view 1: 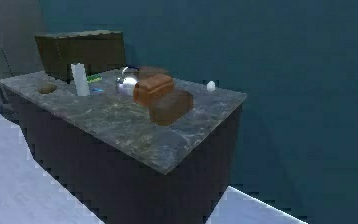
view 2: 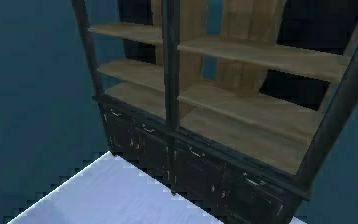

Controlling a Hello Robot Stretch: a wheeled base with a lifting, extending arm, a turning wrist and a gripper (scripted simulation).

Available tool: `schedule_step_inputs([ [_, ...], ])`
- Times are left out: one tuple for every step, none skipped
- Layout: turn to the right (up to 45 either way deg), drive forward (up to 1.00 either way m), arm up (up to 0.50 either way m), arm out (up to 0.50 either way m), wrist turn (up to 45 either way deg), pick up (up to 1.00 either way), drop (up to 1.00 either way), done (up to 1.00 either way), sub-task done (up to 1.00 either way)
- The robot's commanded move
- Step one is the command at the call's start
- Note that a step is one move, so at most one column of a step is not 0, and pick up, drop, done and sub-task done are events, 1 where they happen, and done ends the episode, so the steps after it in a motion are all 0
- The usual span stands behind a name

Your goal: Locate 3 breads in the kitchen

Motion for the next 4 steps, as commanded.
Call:
schedule_step_inputs([
  [0.0, 0.0, 0.0, 0.0, 0.0, 0.0, 0.0, 0.0, 1.0],
  [-45.0, 0.0, 0.0, 0.0, 0.0, 0.0, 0.0, 0.0, 0.0],
  [-45.0, 0.0, 0.0, 0.0, 0.0, 0.0, 0.0, 0.0, 0.0],
  [-27.0, 0.0, 0.0, 0.0, 0.0, 0.0, 0.0, 0.0, 0.0],
])
